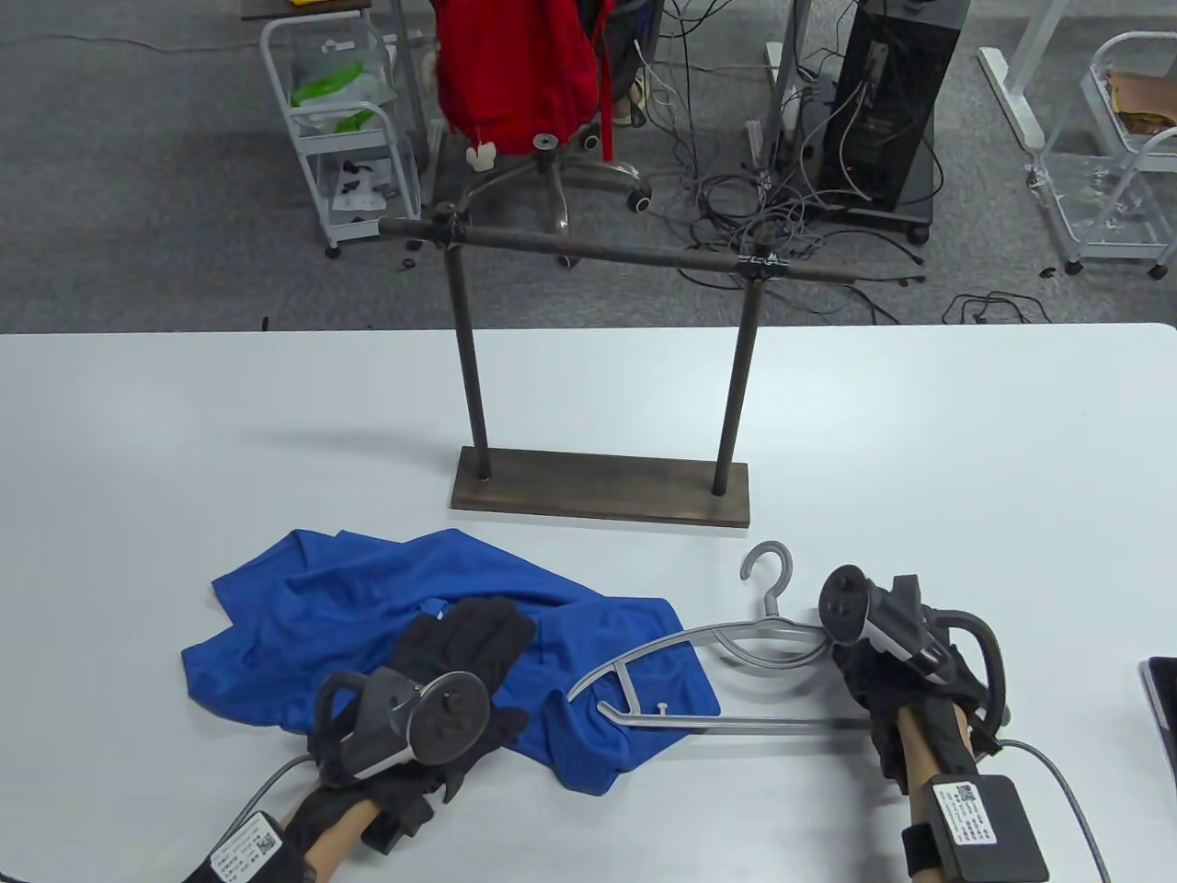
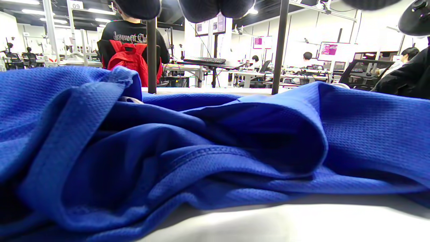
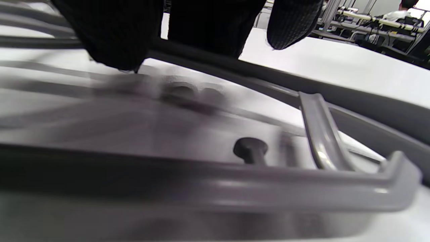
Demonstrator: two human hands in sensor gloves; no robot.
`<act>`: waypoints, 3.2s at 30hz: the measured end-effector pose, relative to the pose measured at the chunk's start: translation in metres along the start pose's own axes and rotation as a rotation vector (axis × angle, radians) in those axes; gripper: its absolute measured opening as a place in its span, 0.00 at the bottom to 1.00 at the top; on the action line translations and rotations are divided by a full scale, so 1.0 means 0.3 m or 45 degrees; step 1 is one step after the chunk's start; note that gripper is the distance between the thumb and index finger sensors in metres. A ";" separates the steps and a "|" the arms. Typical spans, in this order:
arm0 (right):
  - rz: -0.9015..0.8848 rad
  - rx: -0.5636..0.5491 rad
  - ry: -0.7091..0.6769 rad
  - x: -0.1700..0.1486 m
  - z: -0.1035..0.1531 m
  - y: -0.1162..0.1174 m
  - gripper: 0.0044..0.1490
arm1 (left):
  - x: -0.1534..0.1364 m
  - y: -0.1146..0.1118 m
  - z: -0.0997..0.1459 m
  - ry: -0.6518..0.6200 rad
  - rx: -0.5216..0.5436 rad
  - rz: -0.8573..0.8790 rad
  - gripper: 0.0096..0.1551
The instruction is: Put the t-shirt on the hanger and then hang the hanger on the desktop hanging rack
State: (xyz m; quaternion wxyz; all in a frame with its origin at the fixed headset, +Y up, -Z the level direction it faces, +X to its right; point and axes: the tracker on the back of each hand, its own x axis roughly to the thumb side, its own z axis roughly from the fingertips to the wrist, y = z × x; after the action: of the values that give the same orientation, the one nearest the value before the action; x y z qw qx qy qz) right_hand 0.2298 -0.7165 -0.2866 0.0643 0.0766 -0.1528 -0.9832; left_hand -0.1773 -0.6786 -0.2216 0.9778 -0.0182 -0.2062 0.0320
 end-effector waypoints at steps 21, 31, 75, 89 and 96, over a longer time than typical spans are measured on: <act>-0.218 -0.466 -0.051 -0.110 0.101 -0.147 0.28 | -0.073 0.092 0.018 0.095 0.120 0.037 0.51; -0.458 -0.762 -0.090 -0.103 0.167 -0.181 0.28 | -0.287 0.106 0.005 0.401 0.003 0.125 0.47; -0.070 -1.453 -0.656 0.407 0.545 -0.211 0.28 | -0.090 0.161 0.025 -0.002 0.064 0.401 0.32; 0.065 -1.524 -0.756 0.477 0.579 -0.182 0.28 | 0.046 0.141 0.050 -0.073 0.102 0.172 0.29; 0.086 -1.525 -0.735 0.465 0.579 -0.195 0.32 | 0.028 0.164 0.058 -0.012 0.218 0.136 0.30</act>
State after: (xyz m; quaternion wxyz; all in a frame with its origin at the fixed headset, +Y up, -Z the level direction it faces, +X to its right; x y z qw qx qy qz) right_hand 0.0576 -0.6316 -0.1596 0.0829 -0.2437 0.4066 -0.8766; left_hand -0.1794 -0.6286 -0.2048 0.9717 0.0547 -0.2062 0.1016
